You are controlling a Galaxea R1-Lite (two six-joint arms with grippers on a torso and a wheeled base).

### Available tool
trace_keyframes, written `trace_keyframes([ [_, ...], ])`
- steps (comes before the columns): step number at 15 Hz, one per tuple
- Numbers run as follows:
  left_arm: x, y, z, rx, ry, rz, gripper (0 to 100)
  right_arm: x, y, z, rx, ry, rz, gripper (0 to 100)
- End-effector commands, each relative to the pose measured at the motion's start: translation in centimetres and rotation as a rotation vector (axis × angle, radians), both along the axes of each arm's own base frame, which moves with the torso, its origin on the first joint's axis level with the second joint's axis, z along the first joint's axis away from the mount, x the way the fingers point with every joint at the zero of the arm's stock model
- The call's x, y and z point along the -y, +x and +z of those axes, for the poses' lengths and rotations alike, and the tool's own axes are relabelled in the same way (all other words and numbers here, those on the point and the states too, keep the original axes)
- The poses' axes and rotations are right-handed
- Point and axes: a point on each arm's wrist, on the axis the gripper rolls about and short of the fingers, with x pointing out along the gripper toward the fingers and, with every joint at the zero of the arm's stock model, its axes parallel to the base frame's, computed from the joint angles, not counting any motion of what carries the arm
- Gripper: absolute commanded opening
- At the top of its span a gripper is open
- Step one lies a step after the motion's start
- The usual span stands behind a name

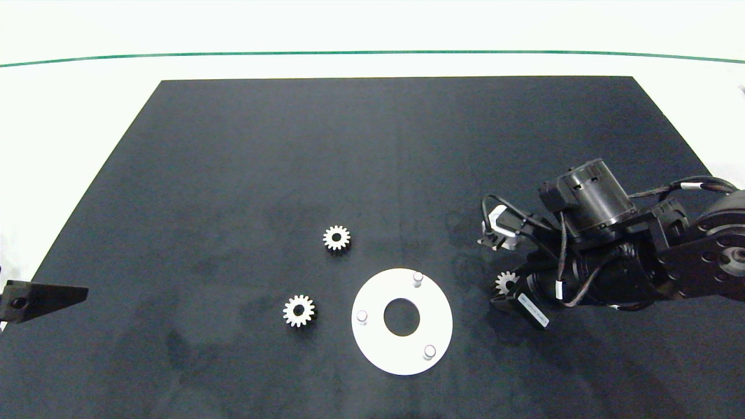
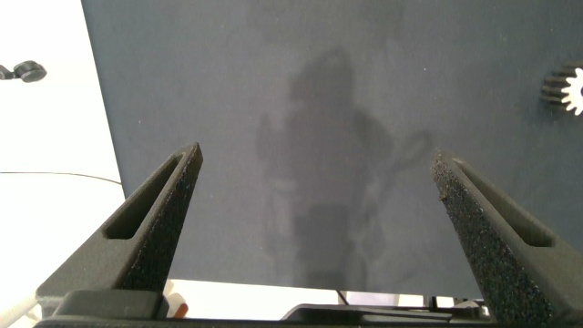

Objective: Install three planetary gears onto the carrier pins

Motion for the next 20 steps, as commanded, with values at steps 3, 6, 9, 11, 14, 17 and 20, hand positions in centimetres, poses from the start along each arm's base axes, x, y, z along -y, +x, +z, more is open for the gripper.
trace_keyframes([
  [3, 0.0, -0.3, -0.2, -0.004, 0.0, 0.002, 100, 0.1, -0.1, 0.0, -0.002, 0.0, 0.0, 46],
  [6, 0.0, -0.3, -0.2, -0.005, -0.011, 0.009, 100, 0.0, -0.1, -0.2, -0.008, -0.002, 0.003, 40],
  [9, 0.0, -1.0, 0.0, 0.015, -0.011, 0.01, 100, -0.4, -1.1, 0.5, 0.01, 0.01, 0.031, 34],
  [11, 0.0, -1.4, -0.1, 0.009, -0.013, 0.012, 100, -0.4, -2.4, 1.8, 0.048, 0.035, 0.061, 31],
  [14, 0.0, -1.8, -0.3, 0.007, -0.019, 0.017, 100, -0.1, -5.0, 3.9, 0.107, 0.072, 0.214, 25],
  [17, 0.0, -2.6, -0.6, 0.019, -0.05, 0.043, 100, -1.5, -6.8, 4.5, 0.129, 0.062, 0.331, 25],
  [20, 0.1, -4.4, -1.9, 0.026, -0.082, 0.071, 100, -3.5, -8.3, 4.4, 0.129, 0.048, 0.451, 25],
])
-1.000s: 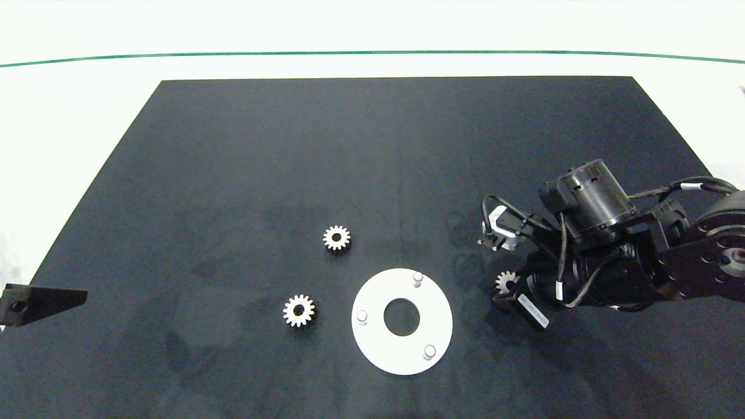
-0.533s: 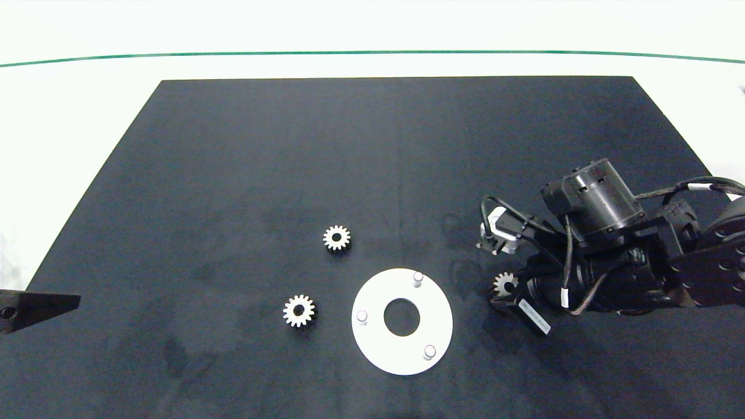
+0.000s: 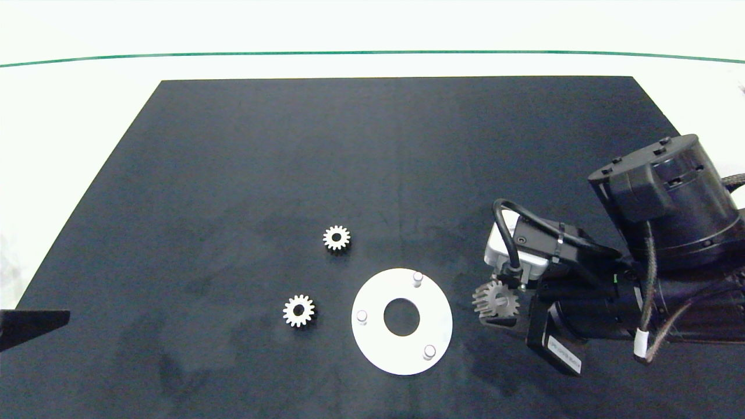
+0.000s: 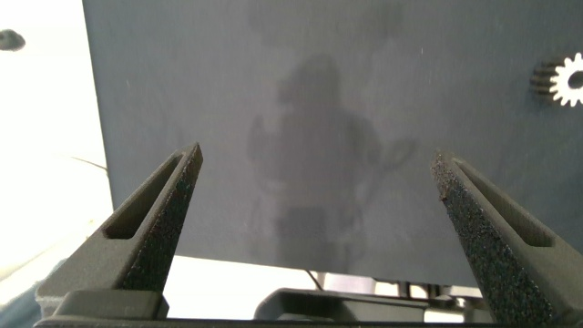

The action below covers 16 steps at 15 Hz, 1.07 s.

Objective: Install three planetary gears onto the carrier pins

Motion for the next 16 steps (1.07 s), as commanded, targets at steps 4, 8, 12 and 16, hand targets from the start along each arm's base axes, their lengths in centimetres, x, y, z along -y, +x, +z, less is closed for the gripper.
trace_keyframes([
  [4, -0.1, -4.4, -0.7, 0.103, -0.017, 0.072, 100, -3.0, -1.3, -0.7, -0.009, -0.031, 0.12, 25],
  [8, 0.1, -7.9, -0.4, 0.242, -0.034, 0.117, 100, -4.1, -0.8, -0.7, -0.014, -0.071, 0.152, 25],
  [12, 0.2, -8.6, -0.6, 0.262, -0.039, 0.123, 100, -4.9, -0.5, -0.2, -0.026, -0.146, 0.15, 25],
  [16, 0.2, -9.0, -0.9, 0.265, -0.037, 0.124, 100, -6.1, -0.2, -1.1, -0.009, -0.212, 0.177, 25],
])
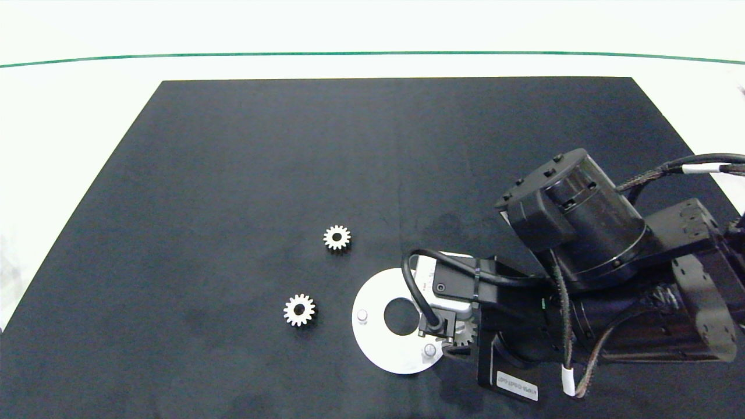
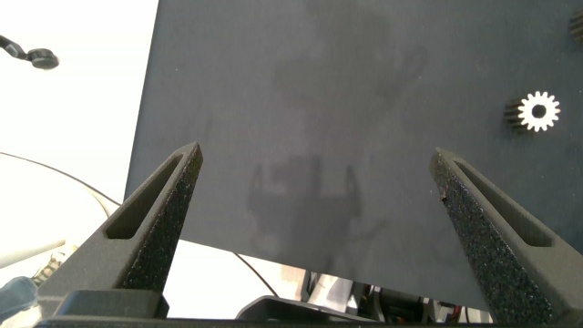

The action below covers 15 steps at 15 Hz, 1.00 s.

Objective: Install three planetary gears onto the carrier pins

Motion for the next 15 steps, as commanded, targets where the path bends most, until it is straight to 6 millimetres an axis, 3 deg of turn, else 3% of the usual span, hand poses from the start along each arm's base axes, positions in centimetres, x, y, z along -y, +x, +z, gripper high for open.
trace_keyframes([
  [1, 0.1, -0.9, -0.2, 0.022, 0.005, -0.003, 100, -1.1, 0.5, -1.0, 0.003, -0.053, 0.028, 25],
  [15, 0.1, -1.3, -0.5, 0.029, 0.006, -0.004, 100, -3.6, 1.2, -3.1, -0.006, -0.133, 0.065, 25],
])
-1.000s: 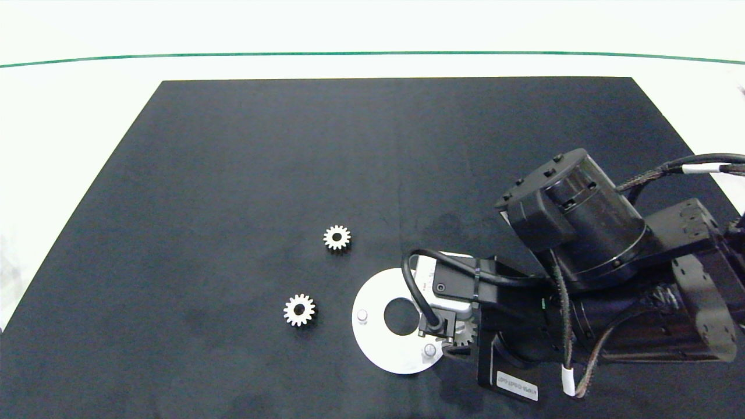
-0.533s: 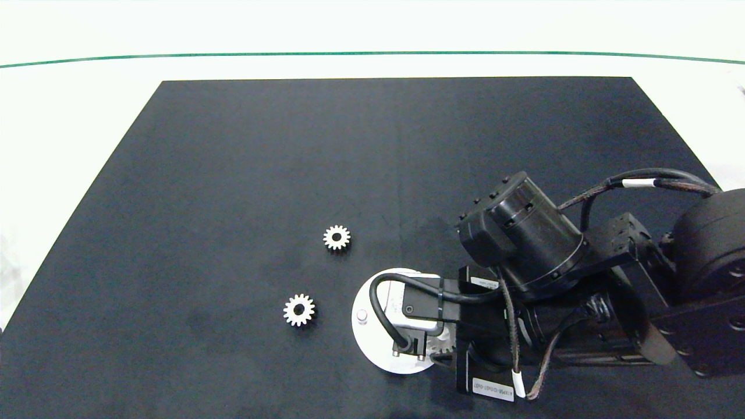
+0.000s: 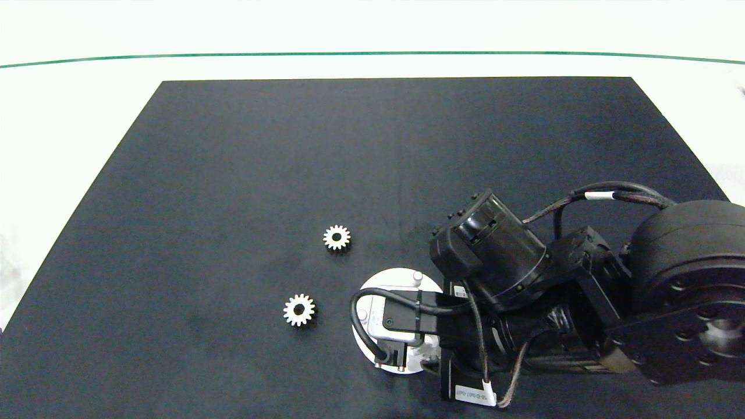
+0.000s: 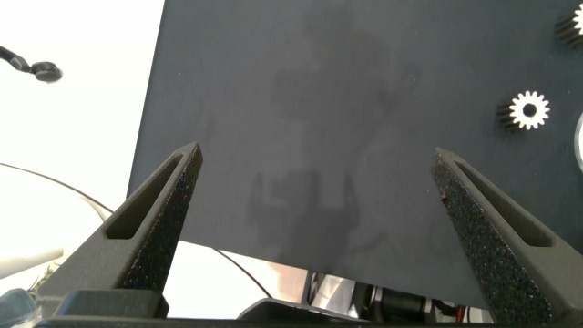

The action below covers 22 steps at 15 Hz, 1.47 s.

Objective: Install three planetary gears onto the carrier pins

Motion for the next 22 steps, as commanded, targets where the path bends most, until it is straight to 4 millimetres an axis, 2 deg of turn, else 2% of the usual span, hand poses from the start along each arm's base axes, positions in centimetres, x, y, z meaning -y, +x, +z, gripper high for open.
trace_keyframes([
  [1, -0.02, 0.14, -0.09, -0.012, -0.002, 0.001, 100, -0.44, 0.31, -0.59, -0.008, -0.018, 0.002, 25],
  [22, -0.04, 0.32, 0.0, -0.015, -0.002, -0.002, 100, 0.2, 0.13, -0.65, -0.008, -0.043, -0.014, 25],
])
